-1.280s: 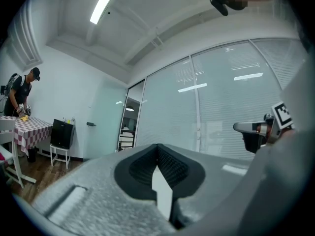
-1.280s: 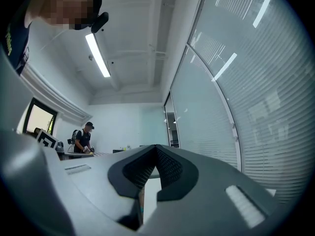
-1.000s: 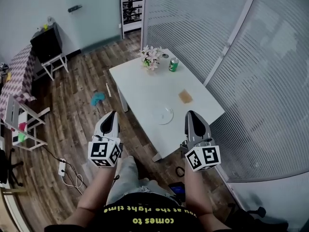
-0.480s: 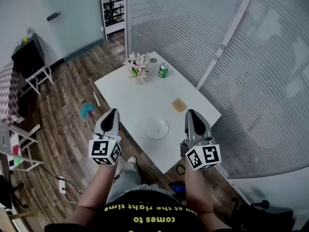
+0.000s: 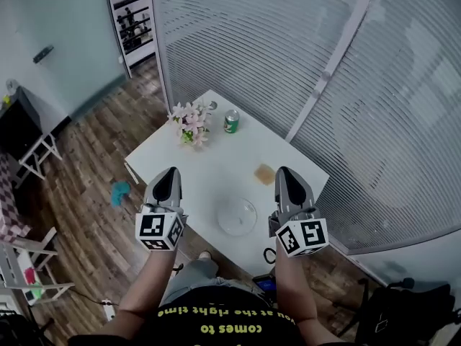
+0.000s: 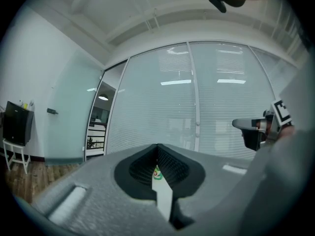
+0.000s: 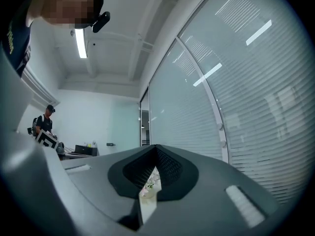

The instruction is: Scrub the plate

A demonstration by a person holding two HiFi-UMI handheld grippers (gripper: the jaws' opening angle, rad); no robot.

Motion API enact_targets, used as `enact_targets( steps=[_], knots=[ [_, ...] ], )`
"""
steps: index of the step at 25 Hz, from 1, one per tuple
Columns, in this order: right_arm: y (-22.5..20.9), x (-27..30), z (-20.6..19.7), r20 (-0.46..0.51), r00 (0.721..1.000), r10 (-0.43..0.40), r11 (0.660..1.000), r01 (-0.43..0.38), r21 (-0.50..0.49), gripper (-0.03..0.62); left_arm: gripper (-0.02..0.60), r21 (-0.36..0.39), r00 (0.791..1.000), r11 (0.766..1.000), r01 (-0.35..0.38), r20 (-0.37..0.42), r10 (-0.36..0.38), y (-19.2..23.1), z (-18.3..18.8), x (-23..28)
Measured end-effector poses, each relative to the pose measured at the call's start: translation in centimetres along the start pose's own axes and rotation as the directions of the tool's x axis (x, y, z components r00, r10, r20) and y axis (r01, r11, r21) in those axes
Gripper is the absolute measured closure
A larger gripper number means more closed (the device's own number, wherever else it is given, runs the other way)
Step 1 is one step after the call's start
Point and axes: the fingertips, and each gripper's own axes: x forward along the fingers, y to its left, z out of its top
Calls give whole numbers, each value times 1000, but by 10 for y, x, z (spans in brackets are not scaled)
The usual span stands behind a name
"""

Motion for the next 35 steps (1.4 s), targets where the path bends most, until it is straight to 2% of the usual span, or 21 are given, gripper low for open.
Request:
enact_targets(
  steps=[10, 20, 27, 35],
  knots=[
    [-11, 39, -19, -14, 995, -104, 995, 103, -3, 588, 580, -4, 992, 993, 115, -45, -115, 21, -15, 63],
    [-15, 48, -33, -31, 988, -151, 988, 151, 3, 588, 580, -24, 982, 985, 170, -76, -171, 26, -28, 78],
    [-13, 52, -35, -43, 990, -136, 991, 136, -7, 588, 580, -20, 981, 985, 174, -80, -175, 24, -30, 73],
    [0, 66, -40, -71, 996, -59, 998, 59, -1, 588, 580, -36, 985, 990, 137, -98, -140, 26, -37, 65]
  ],
)
